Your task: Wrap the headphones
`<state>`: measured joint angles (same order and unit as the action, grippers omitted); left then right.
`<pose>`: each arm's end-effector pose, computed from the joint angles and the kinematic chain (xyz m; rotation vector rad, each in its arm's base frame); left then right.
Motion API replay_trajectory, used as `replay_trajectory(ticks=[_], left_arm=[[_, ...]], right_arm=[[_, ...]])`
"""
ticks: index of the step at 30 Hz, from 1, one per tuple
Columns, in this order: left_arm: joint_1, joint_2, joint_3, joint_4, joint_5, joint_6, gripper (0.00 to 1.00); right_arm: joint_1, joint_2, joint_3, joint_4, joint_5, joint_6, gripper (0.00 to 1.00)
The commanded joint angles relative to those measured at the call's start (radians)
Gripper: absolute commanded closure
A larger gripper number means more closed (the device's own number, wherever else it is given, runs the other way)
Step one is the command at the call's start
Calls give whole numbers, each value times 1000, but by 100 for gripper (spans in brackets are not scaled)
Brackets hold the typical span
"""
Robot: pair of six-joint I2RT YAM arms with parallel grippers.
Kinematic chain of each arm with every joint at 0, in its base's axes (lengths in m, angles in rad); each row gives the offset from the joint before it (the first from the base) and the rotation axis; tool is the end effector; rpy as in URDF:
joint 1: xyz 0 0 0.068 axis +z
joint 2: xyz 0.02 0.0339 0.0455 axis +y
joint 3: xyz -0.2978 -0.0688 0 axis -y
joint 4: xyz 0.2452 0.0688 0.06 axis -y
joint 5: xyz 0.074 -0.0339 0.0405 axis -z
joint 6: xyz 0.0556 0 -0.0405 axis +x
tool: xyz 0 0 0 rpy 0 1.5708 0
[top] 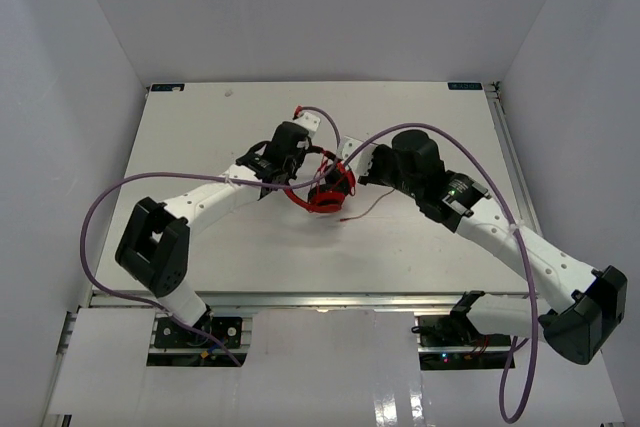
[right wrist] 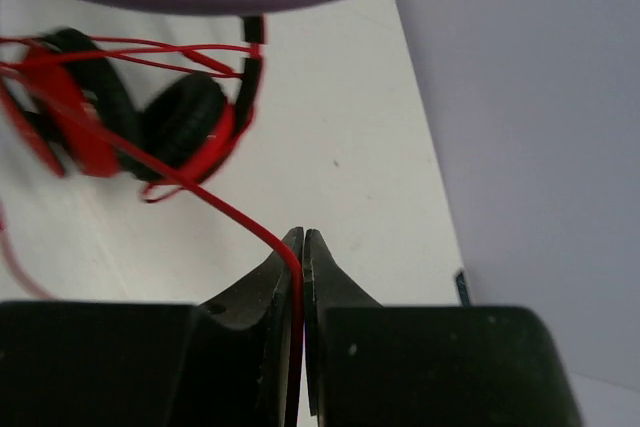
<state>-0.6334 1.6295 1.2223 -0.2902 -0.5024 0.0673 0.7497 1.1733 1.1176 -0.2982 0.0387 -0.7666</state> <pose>0.3225 -0.2036 0.2900 0.4993 2.1216 0.2511 0.2023 0.1854 0.3894 -1.3044 1.4153 -0.0486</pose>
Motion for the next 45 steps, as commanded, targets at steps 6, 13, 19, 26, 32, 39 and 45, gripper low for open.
replay_trajectory(ticks=[6, 13, 19, 26, 32, 39, 45], left_arm=[[-8, -324, -153, 80, 726, 15, 100], [-8, -414, -137, 84, 924, -101, 100], [-8, -433, -73, 135, 981, -238, 100], [-7, -404, 107, 74, 899, -297, 100], [-8, -383, 219, 8, 866, -298, 100], [-6, -376, 237, 28, 880, -322, 100], [-8, -373, 250, 29, 887, -320, 100]], right_arm=[[-102, -20, -141, 236, 127, -134, 86], [-377, -8, -196, 234, -534, 125, 79], [-415, 59, -208, 246, -1093, 272, 81], [-414, 68, -234, 443, -1190, 519, 50], [-409, 37, -277, 438, -1322, 583, 6], [-362, -7, -328, 650, -1294, 828, 7], [-359, 4, -254, 500, -1171, 684, 7]])
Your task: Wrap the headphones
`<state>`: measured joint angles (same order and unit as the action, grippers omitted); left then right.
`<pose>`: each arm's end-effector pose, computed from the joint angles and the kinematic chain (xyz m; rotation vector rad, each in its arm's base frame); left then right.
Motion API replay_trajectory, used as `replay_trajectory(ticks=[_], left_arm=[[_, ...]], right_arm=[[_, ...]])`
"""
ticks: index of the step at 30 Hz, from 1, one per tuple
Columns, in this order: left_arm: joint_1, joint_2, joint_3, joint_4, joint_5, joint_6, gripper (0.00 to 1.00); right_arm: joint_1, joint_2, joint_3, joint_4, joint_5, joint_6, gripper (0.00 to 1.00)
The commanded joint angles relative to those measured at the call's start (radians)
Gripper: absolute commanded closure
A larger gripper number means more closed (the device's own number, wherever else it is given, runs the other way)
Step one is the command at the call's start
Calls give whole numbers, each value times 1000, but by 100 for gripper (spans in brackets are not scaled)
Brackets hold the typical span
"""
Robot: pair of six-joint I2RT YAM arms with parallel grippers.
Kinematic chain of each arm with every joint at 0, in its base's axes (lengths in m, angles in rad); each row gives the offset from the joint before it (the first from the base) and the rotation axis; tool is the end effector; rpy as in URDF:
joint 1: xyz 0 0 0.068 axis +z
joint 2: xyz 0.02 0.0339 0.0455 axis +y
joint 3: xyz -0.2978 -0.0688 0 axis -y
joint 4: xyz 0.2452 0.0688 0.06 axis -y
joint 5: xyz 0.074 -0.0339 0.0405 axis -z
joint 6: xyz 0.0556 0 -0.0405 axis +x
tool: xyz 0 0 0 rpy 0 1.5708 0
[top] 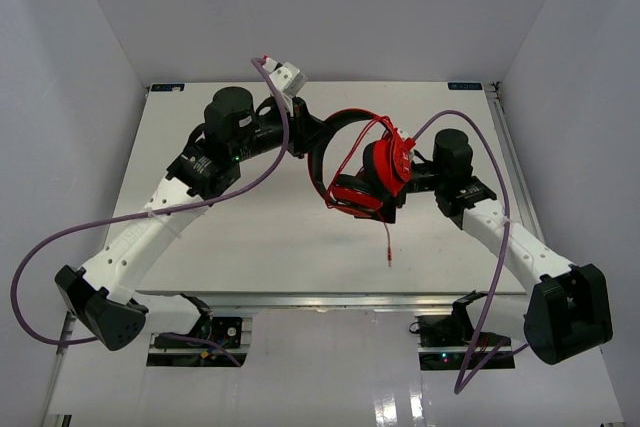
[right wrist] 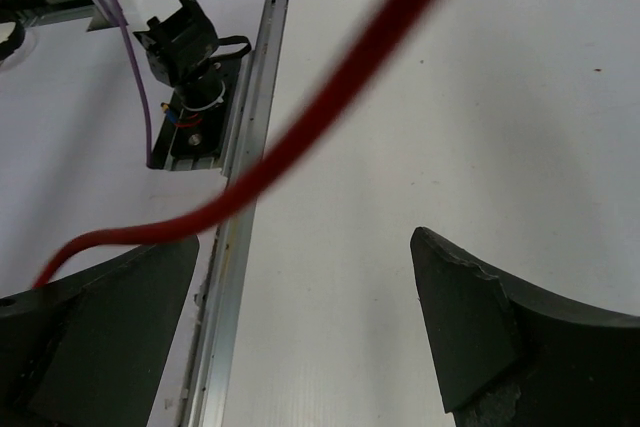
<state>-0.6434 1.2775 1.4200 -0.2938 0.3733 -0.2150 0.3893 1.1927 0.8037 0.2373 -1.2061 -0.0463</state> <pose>0.2218 -0.1917 0.4738 0.6621 1.6819 -0.9442 0.2139 0.1439 0.3386 -1.2230 1.3079 1.2717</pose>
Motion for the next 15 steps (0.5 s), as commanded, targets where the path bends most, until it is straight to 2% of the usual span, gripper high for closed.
replay_trajectory(ticks=[1, 4, 15], left_arm=[[2, -22, 53, 32, 13, -38, 100], [2, -29, 52, 33, 16, -37, 100], [2, -34, 43, 31, 31, -40, 100]], right_arm=[[2, -15, 58, -34, 97, -36, 7], [2, -10, 55, -35, 146, -36, 7], [2, -7, 42, 7, 110, 1, 7]])
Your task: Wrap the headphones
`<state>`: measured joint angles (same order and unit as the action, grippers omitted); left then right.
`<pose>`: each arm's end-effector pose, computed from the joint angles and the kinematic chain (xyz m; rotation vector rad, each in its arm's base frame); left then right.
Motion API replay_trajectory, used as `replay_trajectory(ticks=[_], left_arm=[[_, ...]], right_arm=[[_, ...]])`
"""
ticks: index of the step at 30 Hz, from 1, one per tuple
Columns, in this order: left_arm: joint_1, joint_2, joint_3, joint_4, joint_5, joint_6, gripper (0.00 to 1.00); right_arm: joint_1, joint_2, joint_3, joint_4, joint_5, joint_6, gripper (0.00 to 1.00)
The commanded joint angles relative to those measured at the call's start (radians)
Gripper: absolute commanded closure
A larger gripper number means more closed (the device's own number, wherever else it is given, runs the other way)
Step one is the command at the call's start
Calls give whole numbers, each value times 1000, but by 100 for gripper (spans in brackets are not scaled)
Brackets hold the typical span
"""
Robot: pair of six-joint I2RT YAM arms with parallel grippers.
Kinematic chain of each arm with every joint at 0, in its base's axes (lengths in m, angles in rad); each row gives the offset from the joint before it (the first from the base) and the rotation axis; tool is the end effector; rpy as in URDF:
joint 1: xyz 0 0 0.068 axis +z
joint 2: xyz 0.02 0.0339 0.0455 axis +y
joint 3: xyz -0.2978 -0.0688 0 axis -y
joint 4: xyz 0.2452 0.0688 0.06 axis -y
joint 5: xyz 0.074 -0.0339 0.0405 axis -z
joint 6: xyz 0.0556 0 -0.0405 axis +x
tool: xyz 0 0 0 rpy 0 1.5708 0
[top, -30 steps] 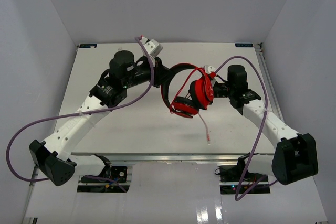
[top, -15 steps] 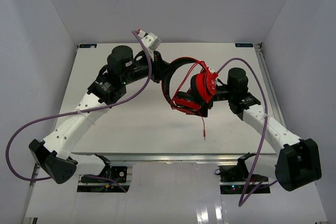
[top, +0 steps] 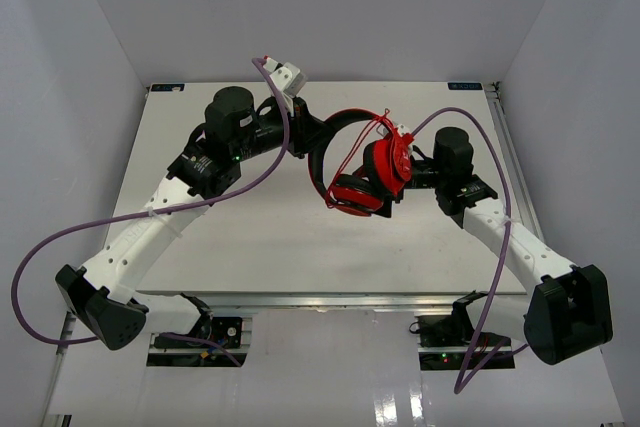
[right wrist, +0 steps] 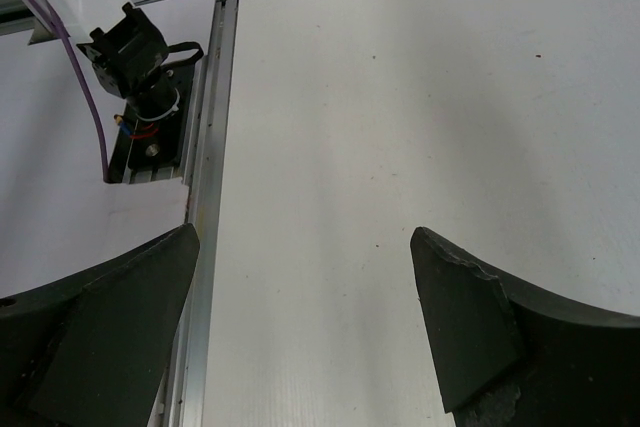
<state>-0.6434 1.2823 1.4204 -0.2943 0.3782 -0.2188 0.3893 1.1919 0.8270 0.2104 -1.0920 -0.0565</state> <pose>0.2229 -0.1928 0.4726 0.6634 1.6880 -0.9506 0.2207 0.1439 0.3434 -1.1523 1.3607 1.1721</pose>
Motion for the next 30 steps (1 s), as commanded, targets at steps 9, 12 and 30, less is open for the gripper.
replay_trajectory(ticks=[9, 12, 30], left_arm=[[2, -39, 41, 31, 28, -36, 100], [2, -41, 38, 31, 28, -35, 100], [2, -43, 49, 24, -25, -30, 100]], right_arm=[[2, -7, 16, 35, -5, 6, 7], [2, -8, 14, 35, -5, 7, 7], [2, 0, 9, -56, -163, -84, 7]])
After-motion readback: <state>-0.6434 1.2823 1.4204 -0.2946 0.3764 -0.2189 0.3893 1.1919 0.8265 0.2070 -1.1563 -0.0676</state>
